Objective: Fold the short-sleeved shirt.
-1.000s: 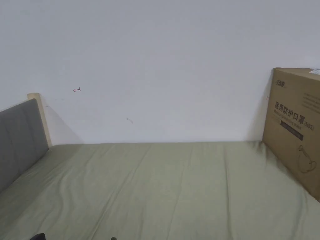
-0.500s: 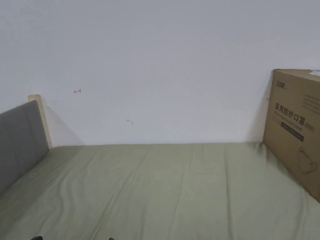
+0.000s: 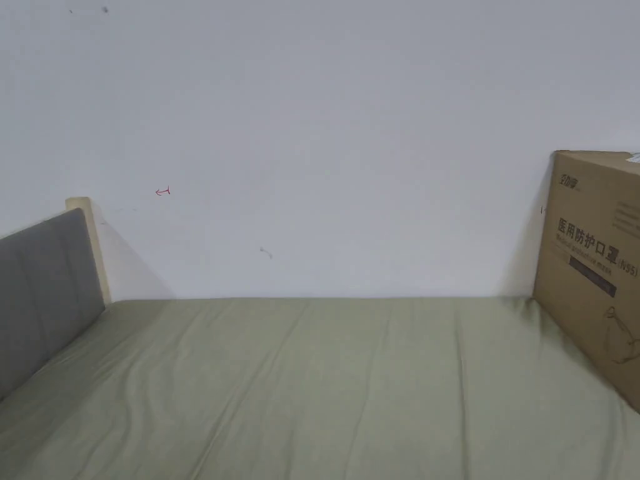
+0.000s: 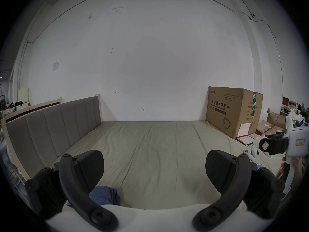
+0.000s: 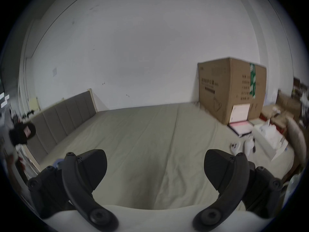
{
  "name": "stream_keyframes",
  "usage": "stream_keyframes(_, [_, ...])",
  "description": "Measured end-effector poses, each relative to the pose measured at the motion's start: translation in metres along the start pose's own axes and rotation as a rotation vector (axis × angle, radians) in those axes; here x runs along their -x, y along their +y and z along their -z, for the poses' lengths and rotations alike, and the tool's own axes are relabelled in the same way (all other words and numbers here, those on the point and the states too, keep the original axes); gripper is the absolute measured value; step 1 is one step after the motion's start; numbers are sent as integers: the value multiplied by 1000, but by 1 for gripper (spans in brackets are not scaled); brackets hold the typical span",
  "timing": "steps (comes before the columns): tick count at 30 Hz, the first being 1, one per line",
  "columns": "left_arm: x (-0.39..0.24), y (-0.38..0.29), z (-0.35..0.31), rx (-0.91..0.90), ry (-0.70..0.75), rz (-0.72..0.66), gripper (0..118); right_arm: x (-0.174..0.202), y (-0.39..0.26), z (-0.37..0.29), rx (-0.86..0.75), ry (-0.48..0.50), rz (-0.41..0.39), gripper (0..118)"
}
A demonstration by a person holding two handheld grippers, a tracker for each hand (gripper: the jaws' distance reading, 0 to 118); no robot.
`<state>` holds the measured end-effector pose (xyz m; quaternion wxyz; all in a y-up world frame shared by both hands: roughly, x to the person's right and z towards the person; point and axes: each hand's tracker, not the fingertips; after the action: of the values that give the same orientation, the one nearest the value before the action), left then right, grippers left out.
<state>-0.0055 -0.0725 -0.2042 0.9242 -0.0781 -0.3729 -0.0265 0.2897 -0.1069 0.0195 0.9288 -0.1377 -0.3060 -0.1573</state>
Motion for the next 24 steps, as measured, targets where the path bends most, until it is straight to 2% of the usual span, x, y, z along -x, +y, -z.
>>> stream_keyframes(3, [1, 1, 1, 1, 6, -9, 118, -8, 1, 3, 21, 49, 69, 115])
stream_keyframes(7, [3, 2, 4, 3, 0, -38, 118, -19, 1, 9, 99, 68, 256, 115])
stream_keyframes(9, [2, 3, 5, 6, -7, -45, 118, -24, 1, 14, 157, 42, 323, 115])
stream_keyframes(12, [-1, 3, 7, 8, -12, -26, 118, -26, 3, 20, 210, 1, 315, 115])
stream_keyframes(20, [-2, 1, 9, 16, -19, -24, 118, -26, 2, 20, 179, 10, 297, 115])
stream_keyframes(24, [-3, 0, 9, 17, -19, -27, 118, -27, 1, 20, 159, 5, 316, 115])
